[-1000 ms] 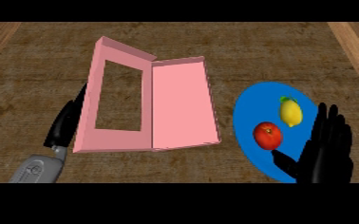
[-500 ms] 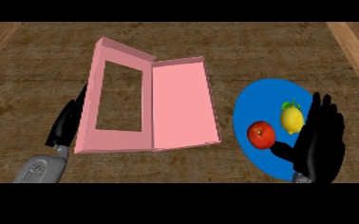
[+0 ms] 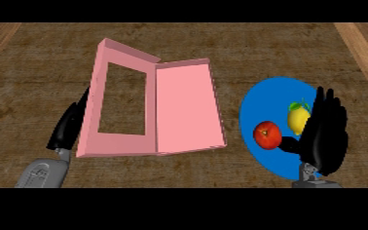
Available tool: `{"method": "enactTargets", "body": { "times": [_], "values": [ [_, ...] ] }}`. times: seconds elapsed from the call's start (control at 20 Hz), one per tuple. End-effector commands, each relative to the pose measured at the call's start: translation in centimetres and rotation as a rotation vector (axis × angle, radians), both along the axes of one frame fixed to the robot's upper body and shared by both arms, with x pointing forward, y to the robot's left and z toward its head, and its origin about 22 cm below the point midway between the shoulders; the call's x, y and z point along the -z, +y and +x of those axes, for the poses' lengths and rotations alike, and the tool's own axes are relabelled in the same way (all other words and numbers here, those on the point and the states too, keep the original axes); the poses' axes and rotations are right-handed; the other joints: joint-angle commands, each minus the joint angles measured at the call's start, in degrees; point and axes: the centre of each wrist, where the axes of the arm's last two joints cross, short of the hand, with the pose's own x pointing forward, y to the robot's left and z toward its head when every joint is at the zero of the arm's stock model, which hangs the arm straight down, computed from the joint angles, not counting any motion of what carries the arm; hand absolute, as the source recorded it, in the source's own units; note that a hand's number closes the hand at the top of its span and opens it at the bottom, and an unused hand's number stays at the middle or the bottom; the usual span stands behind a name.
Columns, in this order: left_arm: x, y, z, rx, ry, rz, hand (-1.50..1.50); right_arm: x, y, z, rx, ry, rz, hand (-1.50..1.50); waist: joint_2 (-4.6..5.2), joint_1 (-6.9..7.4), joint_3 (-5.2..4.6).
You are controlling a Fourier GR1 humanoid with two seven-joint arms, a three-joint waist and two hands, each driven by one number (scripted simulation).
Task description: Pick the lemon from the plate and place it in the cardboard box
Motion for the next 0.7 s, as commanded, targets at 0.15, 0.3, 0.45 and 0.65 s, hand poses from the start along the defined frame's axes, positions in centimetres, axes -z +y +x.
{"method": "enactTargets", "body": {
  "times": [0.15, 0.3, 0.45, 0.65],
  "values": [
    [-1.1, 1.6, 0.5, 0.002, -0.018, -0.01, 0.0, 0.9, -0.4, 1.5, -0.021, 0.019, 0.027, -1.5, 0.26, 0.08, 0.28],
    [-0.9, -1.6, -0.5, -0.001, -0.011, 0.001, 0.0, 2.8, -0.3, 1.1, -0.003, 0.013, 0.041, -1.5, 0.25, 0.16, 0.29],
    [1.6, 0.9, -0.8, -0.002, -0.01, -0.01, 0.0, 2.4, -0.2, 2.1, -0.026, 0.009, 0.033, -1.5, 0.3, 0.05, 0.27],
    [0.0, -2.0, 0.1, -0.001, 0.003, -0.008, 0.0, 4.1, 0.1, 2.5, -0.038, 0.016, 0.04, 1.5, 0.3, 0.12, 0.28]
  ]
}}
